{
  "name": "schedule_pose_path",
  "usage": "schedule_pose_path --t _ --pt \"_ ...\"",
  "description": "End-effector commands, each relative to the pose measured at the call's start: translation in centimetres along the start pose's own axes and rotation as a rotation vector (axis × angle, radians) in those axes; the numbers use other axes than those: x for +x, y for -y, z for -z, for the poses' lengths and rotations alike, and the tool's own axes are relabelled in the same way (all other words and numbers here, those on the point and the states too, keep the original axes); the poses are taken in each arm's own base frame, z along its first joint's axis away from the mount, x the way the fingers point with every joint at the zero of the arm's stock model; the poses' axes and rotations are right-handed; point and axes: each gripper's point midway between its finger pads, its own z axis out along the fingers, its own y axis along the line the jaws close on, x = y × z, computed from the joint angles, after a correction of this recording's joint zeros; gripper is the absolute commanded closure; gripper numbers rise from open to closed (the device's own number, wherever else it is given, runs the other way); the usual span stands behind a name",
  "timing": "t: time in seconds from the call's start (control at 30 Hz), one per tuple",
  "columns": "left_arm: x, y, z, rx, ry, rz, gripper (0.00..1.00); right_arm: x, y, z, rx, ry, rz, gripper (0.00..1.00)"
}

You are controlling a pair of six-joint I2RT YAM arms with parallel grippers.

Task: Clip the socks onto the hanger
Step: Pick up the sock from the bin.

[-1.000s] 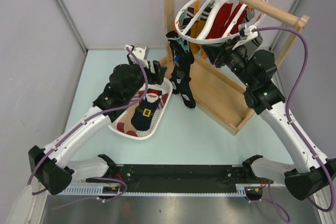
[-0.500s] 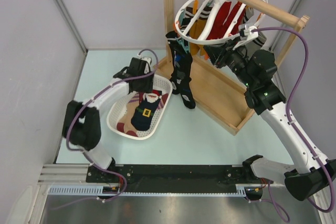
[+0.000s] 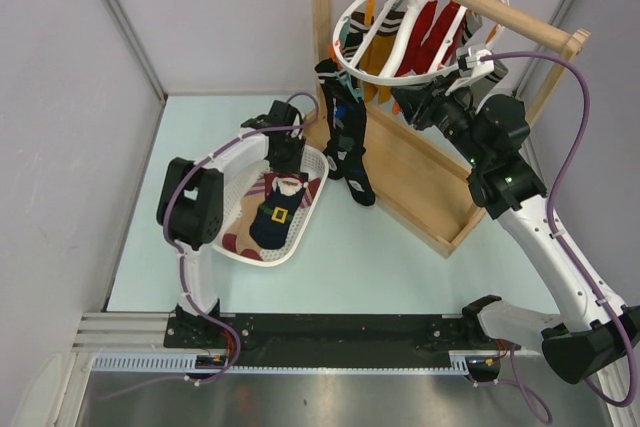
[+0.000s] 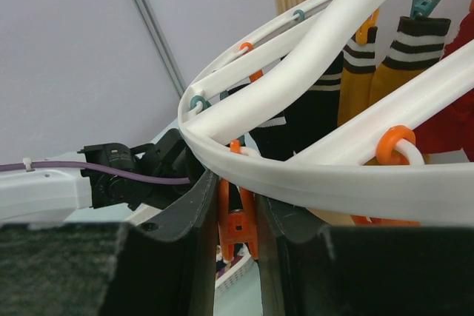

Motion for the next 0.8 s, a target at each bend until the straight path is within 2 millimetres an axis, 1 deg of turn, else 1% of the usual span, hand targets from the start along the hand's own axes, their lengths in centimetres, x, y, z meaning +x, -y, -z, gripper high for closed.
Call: schedule_pose_path --t 0.0,0.13,0.23,0.37,0.47,0.53,0.57,0.63,0.67,0.73,0.77 --pt "0.7 0.8 0.0 0.025 -0.042 -0.001 0.60 -3.0 -0.4 0.6 -0.001 0.069 0.026 0.90" --pt "1.6 0.4 -0.7 -0.003 -0.066 -0.005 0.59 -2.9 -0.4 0.6 0.001 0.068 0.021 0.90" --pt "1.3 -0.2 -1.5 -0.033 -0.056 0.002 0.59 -2.9 -0.4 0.5 0.002 0.066 0.021 0.90" --pt "1.5 -0.4 -2.6 -0.045 -0.063 0.012 0.57 -2.8 -0.3 0.5 0.004 0.064 0.020 0.90" --pt "2.3 -0.4 -3.4 -0.048 -0.090 0.006 0.57 -2.7 -0.4 0.6 0.004 0.059 0.019 0.90" --pt "3.1 -0.4 -3.9 -0.052 -0.116 -0.002 0.58 -2.6 -0.3 0.5 0.004 0.058 0.019 0.90" --pt "3.4 -0.9 -4.1 -0.079 -0.123 -0.006 0.63 -2.7 -0.4 0.6 0.002 0.059 0.019 0.90" --pt "3.5 -1.0 -4.0 -0.080 -0.122 -0.011 0.70 -2.6 -0.4 0.5 0.003 0.057 0.019 0.90" --pt "3.7 -1.1 -3.9 -0.087 -0.122 -0.012 0.80 -2.6 -0.3 0.5 0.004 0.058 0.018 0.90" --pt "3.1 -1.0 -2.8 -0.089 -0.092 -0.013 0.90 -2.5 -0.3 0.5 0.005 0.055 0.019 0.91" --pt "3.0 -1.1 -2.2 -0.091 -0.081 -0.014 0.99 -2.6 -0.3 0.5 0.004 0.056 0.019 0.90"
